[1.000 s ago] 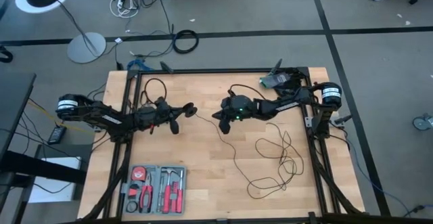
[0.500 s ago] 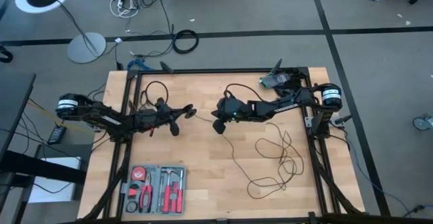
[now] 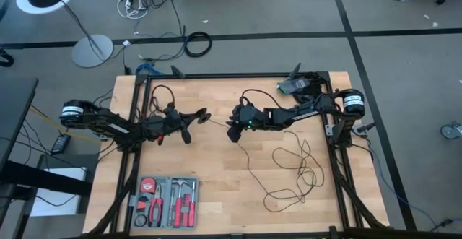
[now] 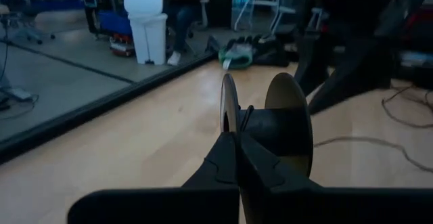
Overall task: Coil cords
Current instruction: Coil the black wire on the spool
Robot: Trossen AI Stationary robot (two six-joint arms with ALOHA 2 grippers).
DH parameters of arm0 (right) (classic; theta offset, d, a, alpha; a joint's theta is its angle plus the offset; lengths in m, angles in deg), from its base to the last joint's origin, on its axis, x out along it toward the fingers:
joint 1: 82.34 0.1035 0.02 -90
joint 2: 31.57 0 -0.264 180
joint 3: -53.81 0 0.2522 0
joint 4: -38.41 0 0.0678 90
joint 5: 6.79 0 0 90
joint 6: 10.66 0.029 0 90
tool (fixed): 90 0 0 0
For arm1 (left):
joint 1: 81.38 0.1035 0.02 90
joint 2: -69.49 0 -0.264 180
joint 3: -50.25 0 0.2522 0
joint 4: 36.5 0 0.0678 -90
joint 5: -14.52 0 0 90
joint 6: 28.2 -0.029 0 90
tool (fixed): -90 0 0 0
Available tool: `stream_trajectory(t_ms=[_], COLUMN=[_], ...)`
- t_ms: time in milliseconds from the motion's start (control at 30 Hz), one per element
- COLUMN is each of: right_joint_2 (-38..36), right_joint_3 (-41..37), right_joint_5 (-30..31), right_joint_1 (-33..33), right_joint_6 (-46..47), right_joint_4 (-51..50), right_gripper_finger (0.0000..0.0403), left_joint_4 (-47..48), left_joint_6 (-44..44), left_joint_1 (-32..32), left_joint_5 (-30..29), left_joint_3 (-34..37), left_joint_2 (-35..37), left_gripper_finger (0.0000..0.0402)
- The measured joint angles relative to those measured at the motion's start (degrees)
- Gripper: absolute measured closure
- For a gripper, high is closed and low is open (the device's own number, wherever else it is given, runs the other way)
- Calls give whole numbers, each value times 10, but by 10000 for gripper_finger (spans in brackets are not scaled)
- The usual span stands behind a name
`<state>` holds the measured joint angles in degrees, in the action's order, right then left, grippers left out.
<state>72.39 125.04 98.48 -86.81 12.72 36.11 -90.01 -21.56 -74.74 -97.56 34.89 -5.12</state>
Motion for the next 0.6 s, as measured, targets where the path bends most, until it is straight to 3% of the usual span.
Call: stream_trajectory(t_ms=[233,433,600], right_joint_2=[21,97,109], right_joint_3=[0,2,6], right_joint_5=[-1,-3,28], right_joint_1=[17,31,26], right_joint_6=[-25,-30,-9], right_joint_4=[15,88,110], right_gripper_finger=[232,232,242], left_joint_4=[-6,-7,-6], left_joint_6=[-1,5,13], left_joint_1=[0,0,0], left_joint_5=[1,3,19], left_joint_3=[0,0,0], left_joint_2=[0,0,0], left_gripper_finger=[401,401,401])
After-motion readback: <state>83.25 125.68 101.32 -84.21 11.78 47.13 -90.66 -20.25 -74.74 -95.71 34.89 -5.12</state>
